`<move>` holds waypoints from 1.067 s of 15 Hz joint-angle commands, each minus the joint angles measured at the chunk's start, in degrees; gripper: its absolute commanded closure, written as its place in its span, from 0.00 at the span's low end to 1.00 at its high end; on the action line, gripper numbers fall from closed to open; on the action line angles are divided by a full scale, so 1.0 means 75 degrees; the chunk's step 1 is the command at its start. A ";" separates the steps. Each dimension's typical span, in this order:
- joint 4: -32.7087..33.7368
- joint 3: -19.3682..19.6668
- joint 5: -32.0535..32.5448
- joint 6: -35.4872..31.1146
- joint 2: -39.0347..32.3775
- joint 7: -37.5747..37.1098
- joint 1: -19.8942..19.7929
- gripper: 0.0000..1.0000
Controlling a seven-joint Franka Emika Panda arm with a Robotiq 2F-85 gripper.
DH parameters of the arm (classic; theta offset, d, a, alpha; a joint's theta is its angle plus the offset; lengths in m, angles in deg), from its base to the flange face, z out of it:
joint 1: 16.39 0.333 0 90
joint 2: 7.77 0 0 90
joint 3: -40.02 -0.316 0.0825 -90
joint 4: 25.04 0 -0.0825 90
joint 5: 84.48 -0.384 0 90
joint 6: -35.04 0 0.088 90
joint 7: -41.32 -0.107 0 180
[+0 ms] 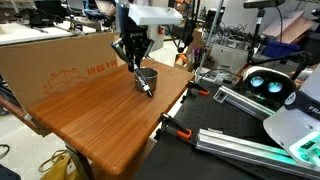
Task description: Pick up the marker in the little silver pot and put it on the table-top.
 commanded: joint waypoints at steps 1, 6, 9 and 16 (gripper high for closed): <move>0.0775 0.0255 0.0648 0.0490 -0.0879 -0.0758 0.0475 0.94; 0.1767 0.0548 0.0681 0.0879 -0.1910 -0.1110 0.1075 0.94; 0.2329 0.0748 0.0658 0.1150 -0.2369 -0.1230 0.1316 0.94; 0.3355 0.1130 0.0682 0.1733 -0.3267 -0.1436 0.1615 0.94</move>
